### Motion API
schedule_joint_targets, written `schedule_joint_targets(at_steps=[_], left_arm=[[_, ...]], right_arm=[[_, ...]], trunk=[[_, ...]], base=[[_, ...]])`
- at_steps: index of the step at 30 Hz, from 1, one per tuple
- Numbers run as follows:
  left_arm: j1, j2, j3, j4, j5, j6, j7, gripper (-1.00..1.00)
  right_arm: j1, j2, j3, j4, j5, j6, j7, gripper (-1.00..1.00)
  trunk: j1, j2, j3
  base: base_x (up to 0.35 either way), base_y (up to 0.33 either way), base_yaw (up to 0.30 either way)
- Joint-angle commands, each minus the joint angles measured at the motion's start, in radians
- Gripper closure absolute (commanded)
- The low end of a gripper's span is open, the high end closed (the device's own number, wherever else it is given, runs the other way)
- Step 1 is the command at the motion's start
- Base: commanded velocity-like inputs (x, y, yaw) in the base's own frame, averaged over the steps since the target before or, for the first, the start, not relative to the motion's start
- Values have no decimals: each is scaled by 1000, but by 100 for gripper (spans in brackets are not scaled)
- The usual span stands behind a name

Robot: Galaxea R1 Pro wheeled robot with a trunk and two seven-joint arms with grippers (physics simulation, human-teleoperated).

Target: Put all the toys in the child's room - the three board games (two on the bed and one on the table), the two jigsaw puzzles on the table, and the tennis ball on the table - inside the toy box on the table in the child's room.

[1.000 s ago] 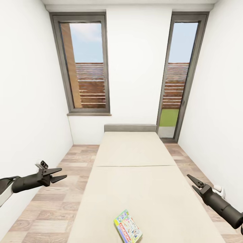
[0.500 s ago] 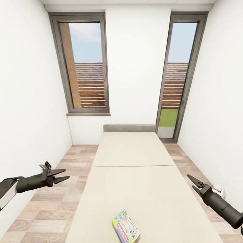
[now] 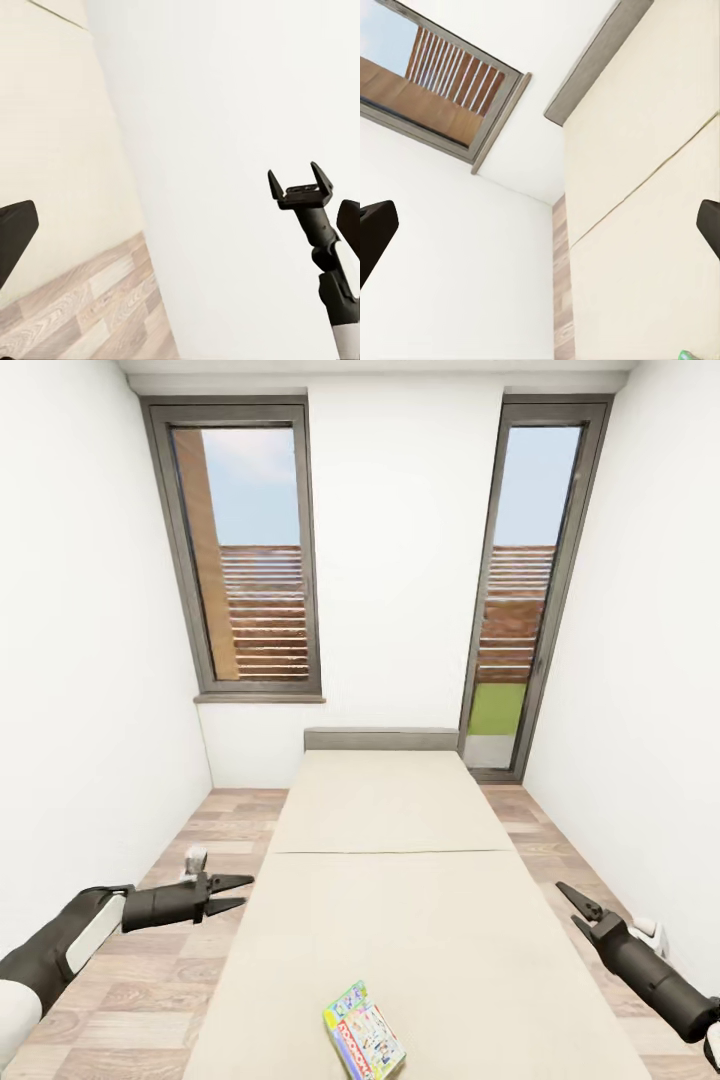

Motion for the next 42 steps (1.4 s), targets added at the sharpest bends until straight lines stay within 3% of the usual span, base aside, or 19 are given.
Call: schedule_joint_targets(at_steps=[1, 5, 8, 11, 20, 23, 27, 29, 31, 33, 35, 37, 38, 40, 42], left_arm=[[-1, -7, -4, 1, 6, 5, 18, -100], [-2, -50, -4, 1, 6, 0, 148, -100], [-2, -89, -4, 0, 6, -13, 286, -100], [-2, -115, -4, 0, 6, -32, 372, -100], [-2, -229, -4, 0, 5, -96, 736, -100], [-2, -274, -8, 1, 5, -139, 881, -100], [-2, -325, -13, 2, 5, -191, 1022, -100], [-2, -356, -15, 4, 3, -216, 1104, -100], [-2, -392, -17, 6, -8, -241, 1200, -100], [-2, -409, -17, 7, -18, -252, 1238, -100], [-2, -439, -17, 8, -39, -265, 1281, -100], [-2, -479, -17, 11, -73, -278, 1313, -100], [-2, -506, -19, 13, -107, -285, 1334, -100], [-3, -530, -19, 15, -145, -291, 1354, -100], [-3, -557, -18, 19, -200, -302, 1378, -100]], right_arm=[[-2, 0, -1, 4, -2, 4, 2, -100], [-9, 0, 2, 16, 0, -7, 1, -100], [-12, 0, 5, 19, 3, -17, -7, -100], [-14, 0, 19, 20, 5, -20, -27, -100], [-33, 0, 105, 15, 13, -25, -140, -100], [-38, -1, 135, 7, 15, -24, -180, -100], [-53, -1, 166, -1, 15, -21, -236, -100], [-59, 0, 201, -21, 15, -18, -277, -100], [-63, 0, 272, -62, 15, -16, -360, -100], [-65, 0, 308, -83, 15, -15, -418, -100], [-66, 1, 359, -115, 15, -14, -526, -100], [-68, 3, 409, -141, 15, -12, -646, -100], [-76, 5, 444, -153, 16, -11, -722, -100], [-100, 11, 500, -163, 16, -10, -825, -100], [-116, 14, 540, -166, 16, -10, -884, -100]], trunk=[[0, -1, 0], [0, -1, 0], [0, -1, 0], [0, -1, 0], [0, -1, 0], [0, -1, 0], [0, -1, 0], [0, -1, 0], [0, -1, 0], [0, -1, 0], [0, -1, 0], [0, -1, 0], [0, -1, 0], [0, -1, 0], [0, -1, 0]], base=[[0, -4, 0], [0, -2, 0], [0, 0, 0], [0, 0, 0], [0, 0, 0], [0, 0, 0], [0, 0, 0], [0, 0, 0], [0, 0, 0], [0, 0, 0], [0, 0, 0], [0, 0, 0], [0, 0, 0], [0, 0, 0], [0, 0, 0]])
